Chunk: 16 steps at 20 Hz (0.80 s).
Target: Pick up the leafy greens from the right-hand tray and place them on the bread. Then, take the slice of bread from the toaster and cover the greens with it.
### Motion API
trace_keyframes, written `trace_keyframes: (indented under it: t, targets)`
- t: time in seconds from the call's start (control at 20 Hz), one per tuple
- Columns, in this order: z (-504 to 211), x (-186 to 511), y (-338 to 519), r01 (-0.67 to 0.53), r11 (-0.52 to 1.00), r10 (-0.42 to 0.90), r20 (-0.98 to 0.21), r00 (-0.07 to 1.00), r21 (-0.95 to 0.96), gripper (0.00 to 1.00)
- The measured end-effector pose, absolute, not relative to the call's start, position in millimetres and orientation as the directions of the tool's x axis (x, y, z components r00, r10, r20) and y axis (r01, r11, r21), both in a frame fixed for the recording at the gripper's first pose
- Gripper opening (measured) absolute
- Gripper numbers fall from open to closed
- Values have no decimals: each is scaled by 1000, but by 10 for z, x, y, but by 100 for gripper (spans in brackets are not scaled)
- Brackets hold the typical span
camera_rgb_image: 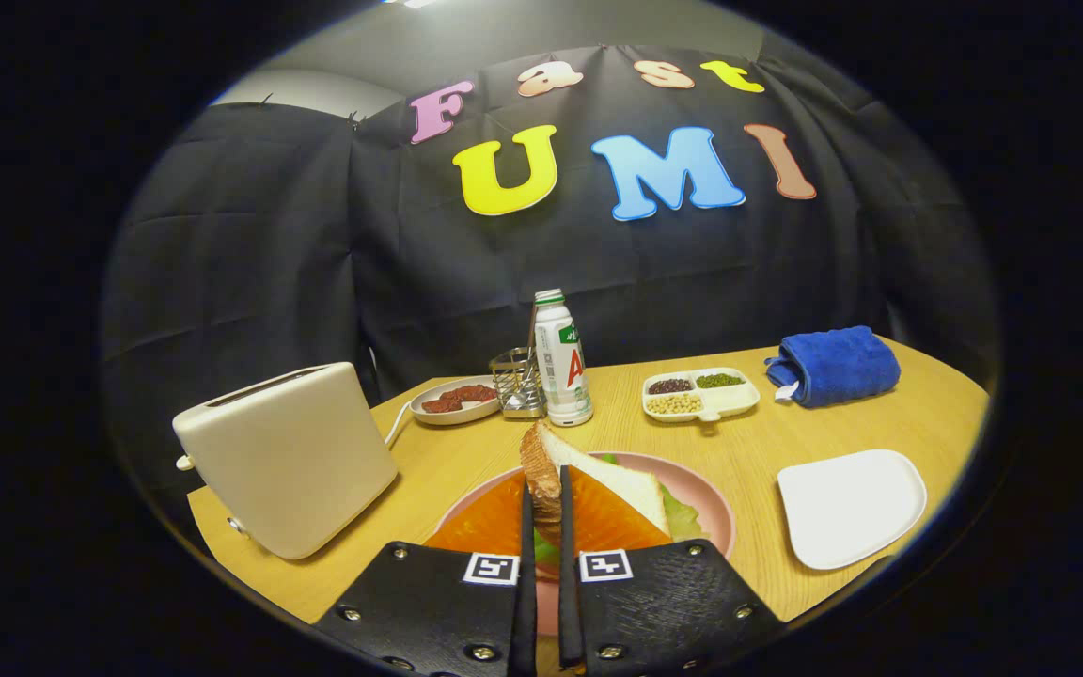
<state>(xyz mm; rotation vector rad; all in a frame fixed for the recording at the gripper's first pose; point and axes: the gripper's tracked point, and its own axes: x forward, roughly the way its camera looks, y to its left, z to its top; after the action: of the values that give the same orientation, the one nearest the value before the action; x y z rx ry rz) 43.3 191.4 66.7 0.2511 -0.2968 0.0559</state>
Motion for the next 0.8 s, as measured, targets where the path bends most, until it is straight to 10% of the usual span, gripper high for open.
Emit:
trace_keyframes:
  t: [0.6, 0.8]
  targets:
    - [560, 508, 2046, -103, 973, 55, 224, 973, 208, 9]
    - [591, 475, 2086, -91, 982, 47, 254, 966, 166, 24]
